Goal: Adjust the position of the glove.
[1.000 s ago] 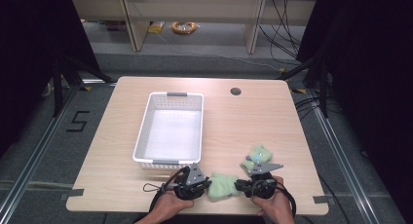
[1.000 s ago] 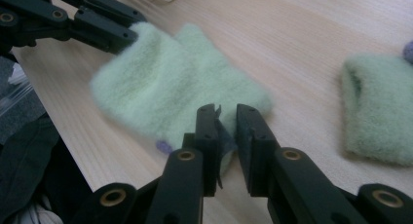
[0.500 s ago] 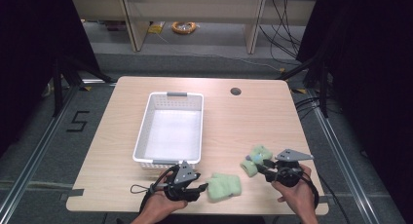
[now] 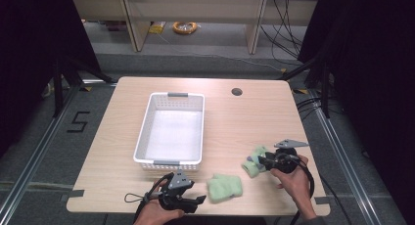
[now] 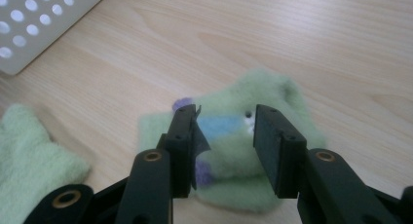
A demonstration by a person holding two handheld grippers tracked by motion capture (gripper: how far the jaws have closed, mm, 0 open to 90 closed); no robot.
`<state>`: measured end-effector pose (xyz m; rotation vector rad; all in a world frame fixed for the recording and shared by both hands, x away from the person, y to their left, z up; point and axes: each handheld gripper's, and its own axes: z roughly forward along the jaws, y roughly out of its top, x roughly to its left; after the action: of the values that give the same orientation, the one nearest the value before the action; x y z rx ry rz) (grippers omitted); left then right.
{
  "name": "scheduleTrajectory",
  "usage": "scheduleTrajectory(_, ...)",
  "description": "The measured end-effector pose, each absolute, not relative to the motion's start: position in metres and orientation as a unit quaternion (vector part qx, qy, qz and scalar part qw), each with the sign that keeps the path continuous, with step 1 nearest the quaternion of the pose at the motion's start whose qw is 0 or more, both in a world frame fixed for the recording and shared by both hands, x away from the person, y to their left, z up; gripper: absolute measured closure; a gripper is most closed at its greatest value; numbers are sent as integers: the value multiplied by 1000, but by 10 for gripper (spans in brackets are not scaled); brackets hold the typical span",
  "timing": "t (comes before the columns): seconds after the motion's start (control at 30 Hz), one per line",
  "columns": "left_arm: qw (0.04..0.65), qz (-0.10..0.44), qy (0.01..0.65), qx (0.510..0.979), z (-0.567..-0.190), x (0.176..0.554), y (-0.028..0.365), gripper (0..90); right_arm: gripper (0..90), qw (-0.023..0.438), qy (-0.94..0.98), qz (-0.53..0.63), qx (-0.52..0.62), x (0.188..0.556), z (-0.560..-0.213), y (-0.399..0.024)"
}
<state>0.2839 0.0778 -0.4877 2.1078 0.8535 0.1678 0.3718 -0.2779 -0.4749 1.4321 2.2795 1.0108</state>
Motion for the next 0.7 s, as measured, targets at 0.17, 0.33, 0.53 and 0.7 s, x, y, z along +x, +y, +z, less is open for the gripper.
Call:
scheduleTrajectory(0.17,413,59,344,841,-491,282,81,347,594,133,788,334,500,382,-480,-270)
scheduleTrajectory(0.33,413,60,348,840,-492,284,82,345,579,119,794,321,503,385,-486,-265)
scheduleTrajectory(0.53,415,59,348,838,-492,285,82,345,636,126,789,319,509,386,-495,-262)
scheduleTrajectory(0.7,419,58,352,835,-493,285,81,345,828,127,803,325,484,388,-496,-267)
